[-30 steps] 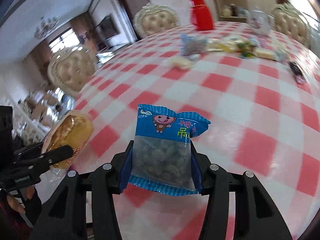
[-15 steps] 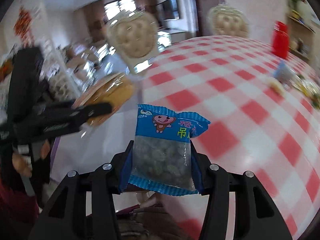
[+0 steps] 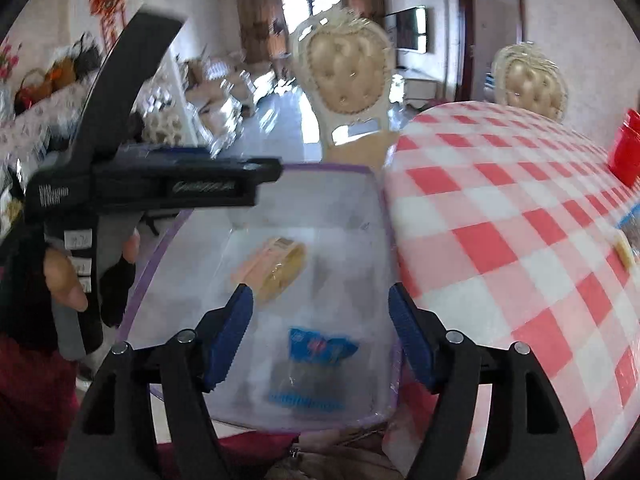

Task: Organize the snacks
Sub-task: 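Carry both bags to the clear box and release them inside, then grasp the cake pack with left tool while right tool grasps the chocolate bar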

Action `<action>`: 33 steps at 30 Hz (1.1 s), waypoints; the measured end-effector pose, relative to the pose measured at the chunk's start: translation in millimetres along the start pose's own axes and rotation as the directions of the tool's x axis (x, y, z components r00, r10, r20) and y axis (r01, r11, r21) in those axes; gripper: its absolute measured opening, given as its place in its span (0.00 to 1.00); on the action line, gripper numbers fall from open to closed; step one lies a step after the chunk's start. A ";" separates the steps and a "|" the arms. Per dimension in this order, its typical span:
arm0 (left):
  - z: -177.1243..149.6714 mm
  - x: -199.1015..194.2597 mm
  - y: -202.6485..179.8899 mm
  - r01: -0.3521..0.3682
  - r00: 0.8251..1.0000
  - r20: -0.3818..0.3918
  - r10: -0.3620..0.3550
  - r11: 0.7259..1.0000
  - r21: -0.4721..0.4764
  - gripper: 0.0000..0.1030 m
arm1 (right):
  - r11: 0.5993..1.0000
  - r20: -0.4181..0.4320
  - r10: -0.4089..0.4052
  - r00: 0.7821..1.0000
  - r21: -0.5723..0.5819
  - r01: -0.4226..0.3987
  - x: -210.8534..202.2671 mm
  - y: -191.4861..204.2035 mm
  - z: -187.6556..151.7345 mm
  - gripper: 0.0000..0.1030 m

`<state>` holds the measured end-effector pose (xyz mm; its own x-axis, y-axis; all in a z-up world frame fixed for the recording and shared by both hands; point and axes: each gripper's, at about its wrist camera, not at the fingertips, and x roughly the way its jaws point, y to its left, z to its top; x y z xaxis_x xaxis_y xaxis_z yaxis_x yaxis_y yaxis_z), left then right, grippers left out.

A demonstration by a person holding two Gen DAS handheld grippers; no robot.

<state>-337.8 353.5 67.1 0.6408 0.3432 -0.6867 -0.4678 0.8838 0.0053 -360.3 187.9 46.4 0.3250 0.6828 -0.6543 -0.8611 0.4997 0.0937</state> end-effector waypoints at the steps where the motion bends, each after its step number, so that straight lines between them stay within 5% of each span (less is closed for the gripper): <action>1: -0.5 0.6 -4.1 0.000 1.000 0.000 0.000 1.000 -0.001 0.96 | 1.000 0.017 -0.002 1.000 0.026 0.001 -6.4 -8.3 -1.5 0.67; 4: -5.7 6.3 -20.9 0.013 1.000 0.000 -0.013 1.000 0.014 0.97 | 0.995 0.057 -0.034 0.998 0.099 0.028 -24.4 -33.6 -7.9 0.67; 8: -8.6 -0.4 -56.6 0.003 0.999 0.050 -0.007 0.997 0.080 0.97 | 0.968 0.152 -0.152 0.977 0.220 0.116 -60.1 -78.1 -25.7 0.84; 12: -5.1 -19.4 -111.3 0.104 0.992 0.053 -0.117 0.973 0.208 0.98 | 0.918 0.154 -0.248 0.956 0.352 0.181 -95.3 -129.6 -49.5 0.84; 16: 6.4 -24.1 -174.8 0.284 0.958 -0.048 -0.282 0.923 0.261 0.98 | 0.833 0.099 -0.385 0.918 0.466 0.299 -128.9 -178.9 -81.1 0.84; 19: 20.7 -16.9 -229.8 0.343 0.939 -0.109 -0.325 0.906 0.248 0.98 | 0.761 0.060 -0.470 0.881 0.533 0.370 -151.8 -206.6 -107.2 0.84; 25: 32.1 1.1 -327.4 0.432 0.902 -0.102 -0.421 0.891 0.141 0.98 | 0.625 -0.008 -0.596 0.803 0.622 0.471 -190.0 -267.1 -139.0 0.84; 28: 28.4 24.1 -365.1 0.377 0.925 -0.107 -0.365 0.916 0.133 0.98 | 0.524 -0.085 -0.668 0.739 0.652 0.549 -205.8 -315.0 -153.5 0.84; 31: 37.5 53.5 -397.4 0.293 0.956 -0.074 -0.285 0.945 0.147 0.98 | 0.445 -0.140 -0.684 0.716 0.698 0.561 -219.1 -373.4 -167.0 0.84; 33: 44.7 75.5 -411.9 0.279 0.959 -0.091 -0.268 0.949 0.147 0.98 | 0.396 -0.169 -0.695 0.699 0.721 0.569 -223.9 -417.5 -173.6 0.84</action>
<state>-69.6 29.6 45.6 0.6844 0.0636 -0.7264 -0.1757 0.9812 -0.0796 -141.4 -266.1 23.5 0.7595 0.0393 -0.6493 0.1258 0.9704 0.2060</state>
